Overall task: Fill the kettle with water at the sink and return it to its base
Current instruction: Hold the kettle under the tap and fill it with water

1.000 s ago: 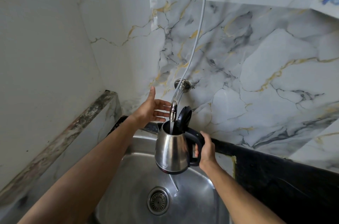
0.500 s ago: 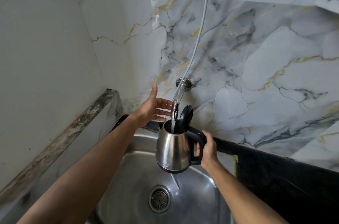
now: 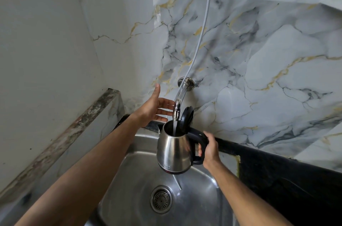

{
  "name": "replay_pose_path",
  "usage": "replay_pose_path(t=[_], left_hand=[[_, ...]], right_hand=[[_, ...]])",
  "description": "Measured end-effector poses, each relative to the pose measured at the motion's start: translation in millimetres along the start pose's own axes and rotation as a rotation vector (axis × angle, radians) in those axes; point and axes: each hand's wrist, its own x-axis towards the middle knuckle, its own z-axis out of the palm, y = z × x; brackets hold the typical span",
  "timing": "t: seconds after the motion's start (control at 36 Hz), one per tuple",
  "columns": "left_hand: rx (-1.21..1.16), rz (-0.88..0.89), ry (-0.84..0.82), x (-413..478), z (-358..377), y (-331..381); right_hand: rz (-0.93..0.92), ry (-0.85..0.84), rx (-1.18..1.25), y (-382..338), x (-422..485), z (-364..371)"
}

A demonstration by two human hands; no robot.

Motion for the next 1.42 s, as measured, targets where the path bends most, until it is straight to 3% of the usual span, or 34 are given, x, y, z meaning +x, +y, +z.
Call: replay_pose_path(t=[1.42], left_hand=[[0.087, 0.064, 0.046, 14, 3, -12]], right_hand=[[-0.011, -0.061, 0.038, 12, 7, -4]])
